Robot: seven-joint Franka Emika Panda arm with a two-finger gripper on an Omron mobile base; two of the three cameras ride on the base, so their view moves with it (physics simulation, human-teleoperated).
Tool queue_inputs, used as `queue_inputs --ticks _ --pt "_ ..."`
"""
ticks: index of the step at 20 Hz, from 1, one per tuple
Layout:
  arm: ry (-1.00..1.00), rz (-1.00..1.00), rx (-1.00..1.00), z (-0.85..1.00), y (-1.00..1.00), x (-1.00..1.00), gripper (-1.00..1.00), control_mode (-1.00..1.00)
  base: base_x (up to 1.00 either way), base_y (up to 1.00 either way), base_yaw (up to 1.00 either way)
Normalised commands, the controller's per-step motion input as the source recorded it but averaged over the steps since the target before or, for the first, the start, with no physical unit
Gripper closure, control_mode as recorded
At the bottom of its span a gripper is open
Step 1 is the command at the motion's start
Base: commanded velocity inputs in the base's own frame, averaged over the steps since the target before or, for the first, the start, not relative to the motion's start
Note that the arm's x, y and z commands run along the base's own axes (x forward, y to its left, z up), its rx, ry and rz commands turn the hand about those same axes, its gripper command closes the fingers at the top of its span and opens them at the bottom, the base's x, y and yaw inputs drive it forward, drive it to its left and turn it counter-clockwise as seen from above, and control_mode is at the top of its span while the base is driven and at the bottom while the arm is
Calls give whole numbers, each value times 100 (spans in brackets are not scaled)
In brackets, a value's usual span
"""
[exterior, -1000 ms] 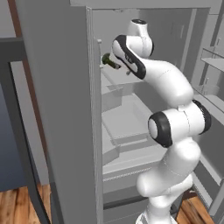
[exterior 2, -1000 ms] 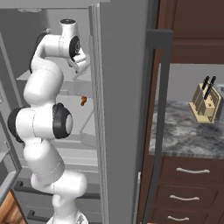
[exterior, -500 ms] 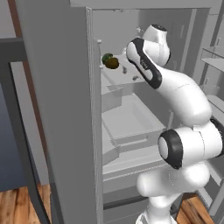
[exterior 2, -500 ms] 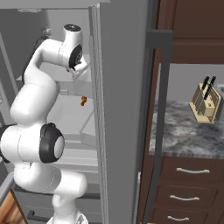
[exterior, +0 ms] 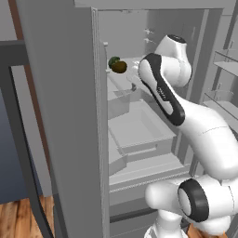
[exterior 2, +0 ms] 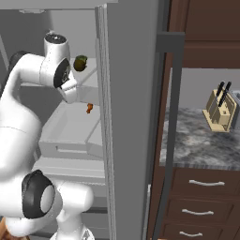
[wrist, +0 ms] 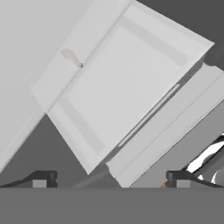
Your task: Transport the chicken drumstick and avocado to the fridge. Place the chicken drumstick on the rack containing meat and place the avocado on the rack containing the vegetable, ensuring meats and vegetables are on different racks.
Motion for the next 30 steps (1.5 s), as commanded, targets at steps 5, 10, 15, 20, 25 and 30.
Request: queue_inputs --ticks 5,10,15,20,25,30 --pt "-11 14 -7 -19 7 -100 -100 -100 0 0 0" --pt "-23 25 -21 22 0 -99 -100 -100 0 0 0" --pt "-8 19 -17 23 -6 -69 -100 -100 0 0 0" --pt "0 15 -18 19 -14 -52 -100 -100 0 0 0" --pt "-3 11 -19 37 -14 -43 -100 -100 0 0 0" --pt "-4 10 -11 12 -39 -22 -100 -100 0 0 0"
